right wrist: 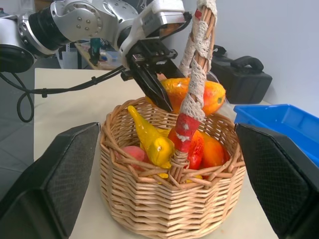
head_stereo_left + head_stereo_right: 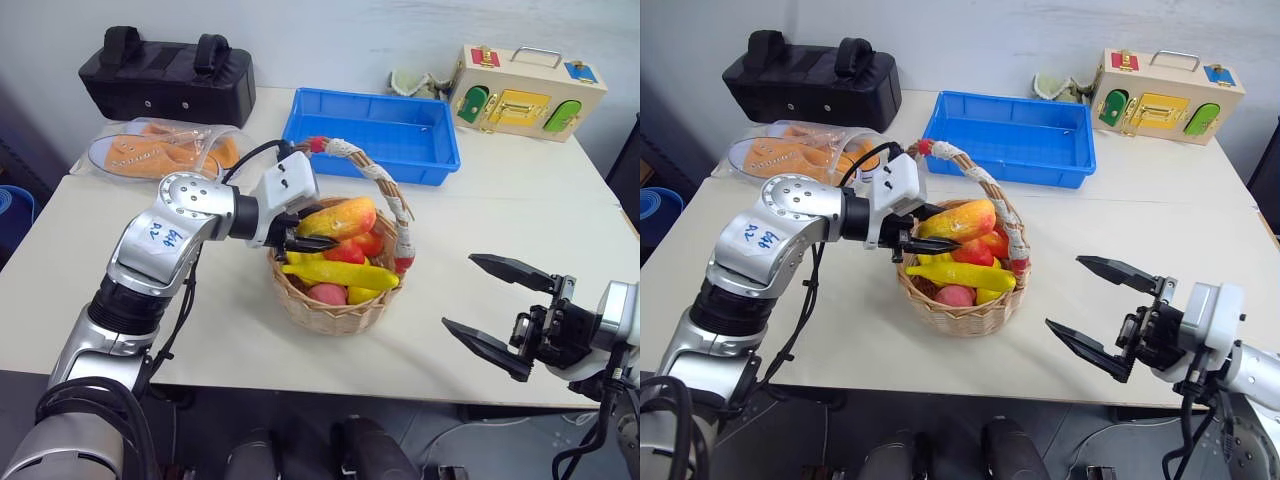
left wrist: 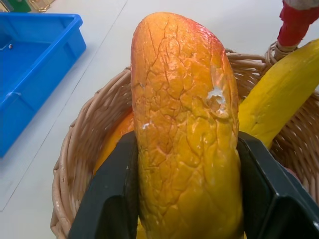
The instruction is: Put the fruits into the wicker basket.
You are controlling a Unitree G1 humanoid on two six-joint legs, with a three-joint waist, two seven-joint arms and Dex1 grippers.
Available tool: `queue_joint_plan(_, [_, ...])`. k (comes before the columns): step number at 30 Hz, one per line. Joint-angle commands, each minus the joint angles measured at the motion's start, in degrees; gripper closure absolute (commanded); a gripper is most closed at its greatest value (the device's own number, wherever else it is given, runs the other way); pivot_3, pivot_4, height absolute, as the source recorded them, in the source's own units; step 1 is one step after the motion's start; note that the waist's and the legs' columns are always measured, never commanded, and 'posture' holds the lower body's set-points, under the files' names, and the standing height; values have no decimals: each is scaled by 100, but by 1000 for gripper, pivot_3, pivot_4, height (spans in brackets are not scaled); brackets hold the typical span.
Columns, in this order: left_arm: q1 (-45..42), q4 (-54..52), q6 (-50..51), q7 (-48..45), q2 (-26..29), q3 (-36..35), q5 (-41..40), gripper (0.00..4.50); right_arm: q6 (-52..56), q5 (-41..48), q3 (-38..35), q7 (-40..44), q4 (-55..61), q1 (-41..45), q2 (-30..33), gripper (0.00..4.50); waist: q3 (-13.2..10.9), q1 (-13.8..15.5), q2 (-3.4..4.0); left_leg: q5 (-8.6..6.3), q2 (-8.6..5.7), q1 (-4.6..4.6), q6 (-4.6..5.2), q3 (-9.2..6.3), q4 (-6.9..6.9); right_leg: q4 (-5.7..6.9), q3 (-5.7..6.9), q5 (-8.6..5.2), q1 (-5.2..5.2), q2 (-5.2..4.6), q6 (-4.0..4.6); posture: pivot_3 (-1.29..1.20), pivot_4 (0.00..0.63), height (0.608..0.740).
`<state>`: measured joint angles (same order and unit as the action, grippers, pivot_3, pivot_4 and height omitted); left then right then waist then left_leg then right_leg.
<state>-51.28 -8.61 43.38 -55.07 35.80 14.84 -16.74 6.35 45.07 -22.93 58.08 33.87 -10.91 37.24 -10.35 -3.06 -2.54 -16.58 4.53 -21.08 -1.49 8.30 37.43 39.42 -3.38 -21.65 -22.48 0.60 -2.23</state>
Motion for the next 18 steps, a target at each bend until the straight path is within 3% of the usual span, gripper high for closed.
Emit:
queue_joint_plan(1, [-124, -290, 54, -69, 57, -233, -147, 930, -139, -2, -58, -48, 201, -4, -53, 0, 0, 6, 0, 0, 0, -1, 0, -1, 0, 0, 0, 0, 0, 0, 0, 0, 150, 740])
queue_joint_plan(4, [-95, -334, -22, -219, 200, -340, -225, 17, -168, -25, -55, -35, 160, -7, -56, 0, 0, 4, 0, 0, 0, -2, 0, -1, 0, -2, 0, 0, 0, -1, 0, 0, 150, 740])
queue_joint_plan(7, [56, -75, -506, -412, 658, -492, -2, 17, -182, -66, -58, 1, 3, 82, -32, 0, -1, -20, 1, 0, 0, 2, -1, 1, -2, 0, 0, 0, -1, 0, 0, 0, 150, 740])
queue_joint_plan(12, [831, 114, -1683, -1597, 1242, -1452, -674, 17, -261, -243, -298, -143, -268, -42, -64, 0, 0, -11, 4, 1, 1, 2, -2, 1, -3, 0, 2, -2, -2, -1, 4, 0, 150, 740])
queue_joint_plan(18, [1689, 1014, -2984, -2270, 1393, -2462, -1017, 17, -481, -508, -614, 202, -779, -642, 23, 0, -1, 32, 4, -3, 0, -3, 5, -2, 2, -11, 8, -3, 3, -5, 5, 0, 150, 740])
